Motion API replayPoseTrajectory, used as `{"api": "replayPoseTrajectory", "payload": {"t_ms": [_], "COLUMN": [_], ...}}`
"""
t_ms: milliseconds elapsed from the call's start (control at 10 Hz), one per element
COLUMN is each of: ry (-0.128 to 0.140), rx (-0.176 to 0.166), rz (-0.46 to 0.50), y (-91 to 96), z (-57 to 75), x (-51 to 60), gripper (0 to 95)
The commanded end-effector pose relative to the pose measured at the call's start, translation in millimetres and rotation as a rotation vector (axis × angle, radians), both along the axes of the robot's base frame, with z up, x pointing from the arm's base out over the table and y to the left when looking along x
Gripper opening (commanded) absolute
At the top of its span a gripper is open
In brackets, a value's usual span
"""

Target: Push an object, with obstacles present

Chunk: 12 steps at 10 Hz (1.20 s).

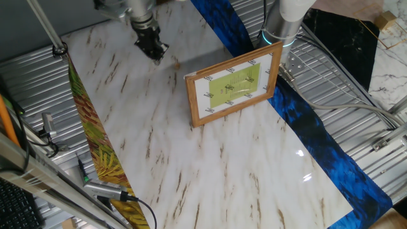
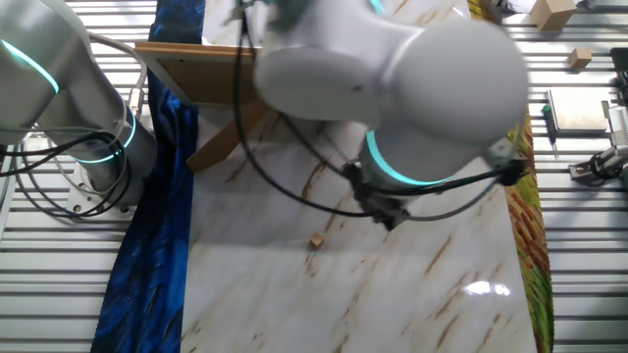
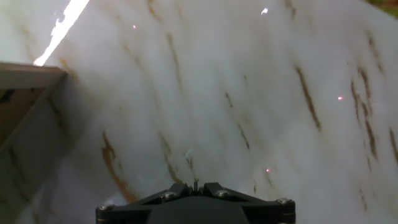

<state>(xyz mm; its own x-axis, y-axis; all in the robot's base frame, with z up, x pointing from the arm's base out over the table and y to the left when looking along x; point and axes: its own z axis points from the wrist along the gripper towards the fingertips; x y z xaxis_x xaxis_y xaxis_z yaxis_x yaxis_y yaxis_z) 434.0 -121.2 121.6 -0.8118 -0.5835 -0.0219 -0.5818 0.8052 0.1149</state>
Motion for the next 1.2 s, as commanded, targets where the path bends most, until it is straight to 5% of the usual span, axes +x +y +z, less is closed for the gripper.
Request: {"api": "replayPoseTrajectory", "payload": {"t_ms": [100,900,1200], "ry": [0.004,0.049,0.043], "rx": [0.004,-0.016,-0.005], "rz": [-0.001,0.001,0.006], "y": [-2.0,-1.8,-13.8], "z": [-0.2,0.0,-10.5], "x": [-4.1,-3.7,-22.7], "gripper": [0.0,0.0,0.0]}}
